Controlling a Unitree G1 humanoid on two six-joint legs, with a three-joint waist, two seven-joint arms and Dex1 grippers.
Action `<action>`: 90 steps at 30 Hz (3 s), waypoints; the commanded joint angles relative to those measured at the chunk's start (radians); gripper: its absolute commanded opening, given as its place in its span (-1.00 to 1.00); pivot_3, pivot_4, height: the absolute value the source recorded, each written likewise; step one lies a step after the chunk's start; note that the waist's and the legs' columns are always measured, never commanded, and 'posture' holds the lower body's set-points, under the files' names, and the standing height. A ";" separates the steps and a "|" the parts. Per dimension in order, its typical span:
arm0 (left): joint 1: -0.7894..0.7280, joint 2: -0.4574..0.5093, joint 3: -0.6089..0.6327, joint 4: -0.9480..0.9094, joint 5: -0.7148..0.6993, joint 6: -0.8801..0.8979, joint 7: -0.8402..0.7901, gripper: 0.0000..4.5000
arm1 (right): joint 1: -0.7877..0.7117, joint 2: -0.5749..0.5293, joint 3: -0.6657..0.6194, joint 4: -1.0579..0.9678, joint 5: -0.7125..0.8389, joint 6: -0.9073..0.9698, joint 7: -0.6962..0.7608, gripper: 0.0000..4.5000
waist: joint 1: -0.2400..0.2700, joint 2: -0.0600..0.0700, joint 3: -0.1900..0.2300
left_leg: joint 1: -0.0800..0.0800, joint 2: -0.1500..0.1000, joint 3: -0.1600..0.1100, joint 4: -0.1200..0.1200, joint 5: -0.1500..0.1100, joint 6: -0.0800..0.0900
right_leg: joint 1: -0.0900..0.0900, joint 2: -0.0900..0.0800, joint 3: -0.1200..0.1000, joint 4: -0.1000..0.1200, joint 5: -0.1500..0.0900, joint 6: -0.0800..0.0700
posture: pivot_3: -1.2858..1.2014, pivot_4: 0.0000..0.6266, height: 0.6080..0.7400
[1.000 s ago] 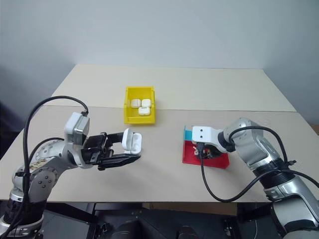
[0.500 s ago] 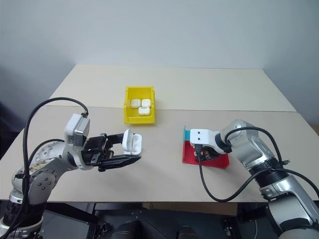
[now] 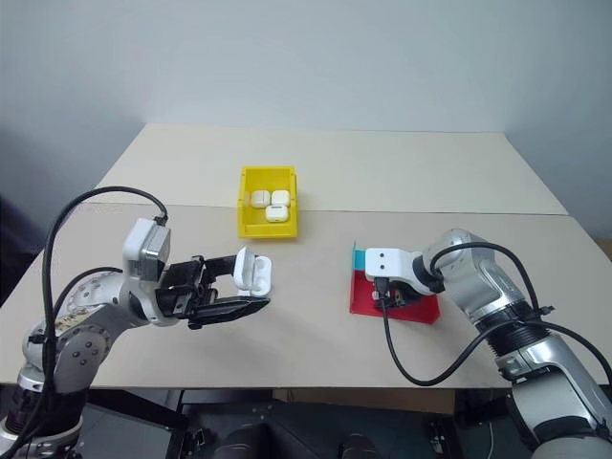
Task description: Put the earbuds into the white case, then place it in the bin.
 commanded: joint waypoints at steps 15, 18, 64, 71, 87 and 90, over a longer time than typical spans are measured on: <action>-0.002 0.019 0.020 -0.038 -0.014 -0.020 -0.008 0.25 | -0.007 -0.005 -0.071 -0.064 0.051 0.092 0.014 -0.72 | 0.000 0.000 0.000 | 0.000 0.000 0.000 0.000 0.000 0.000 | 0.000 0.000 0.000 0.000 0.000 0.000 | 0.03 -0.52 1.00; -0.015 0.022 0.023 -0.031 -0.022 -0.017 -0.017 0.25 | -0.001 -0.024 -0.171 -0.177 0.175 0.235 0.050 -0.72 | 0.001 0.000 0.000 | 0.000 0.000 0.000 -0.001 0.000 0.000 | 0.000 0.000 0.000 0.000 0.000 0.000 | 0.03 -0.52 1.00; -0.313 -0.081 -0.105 0.226 0.076 -0.004 -0.149 0.25 | 0.309 0.360 -0.470 -0.816 0.827 0.264 -0.642 -0.72 | 0.008 0.000 0.000 | -0.001 0.000 -0.001 -0.001 0.000 0.000 | 0.000 0.000 0.000 0.000 0.000 0.000 | 0.03 -0.52 1.00; -0.310 -0.090 -0.102 0.227 0.082 -0.016 -0.155 0.25 | 0.308 0.340 -0.455 -0.801 0.818 0.252 -0.660 -0.72 | 0.008 0.000 0.000 | -0.001 0.000 -0.001 -0.001 0.000 0.000 | 0.000 0.000 0.000 0.000 0.000 0.000 | 0.03 -0.52 1.00; -0.311 -0.112 -0.093 0.236 0.106 -0.032 -0.149 0.25 | 0.302 0.268 -0.466 -0.786 0.873 0.248 -0.617 0.62 | 0.008 0.000 0.000 | -0.001 0.000 -0.001 -0.001 0.000 0.000 | 0.000 0.000 0.000 0.000 0.000 0.000 | 0.03 -0.52 1.00; -0.308 -0.114 -0.094 0.233 0.106 -0.032 -0.148 0.25 | 0.303 0.264 -0.481 -0.787 0.894 0.255 -0.623 0.62 | 0.008 0.000 0.000 | -0.001 0.000 -0.001 -0.001 0.000 0.000 | 0.000 0.000 0.000 0.000 0.000 0.000 | 0.03 -0.52 1.00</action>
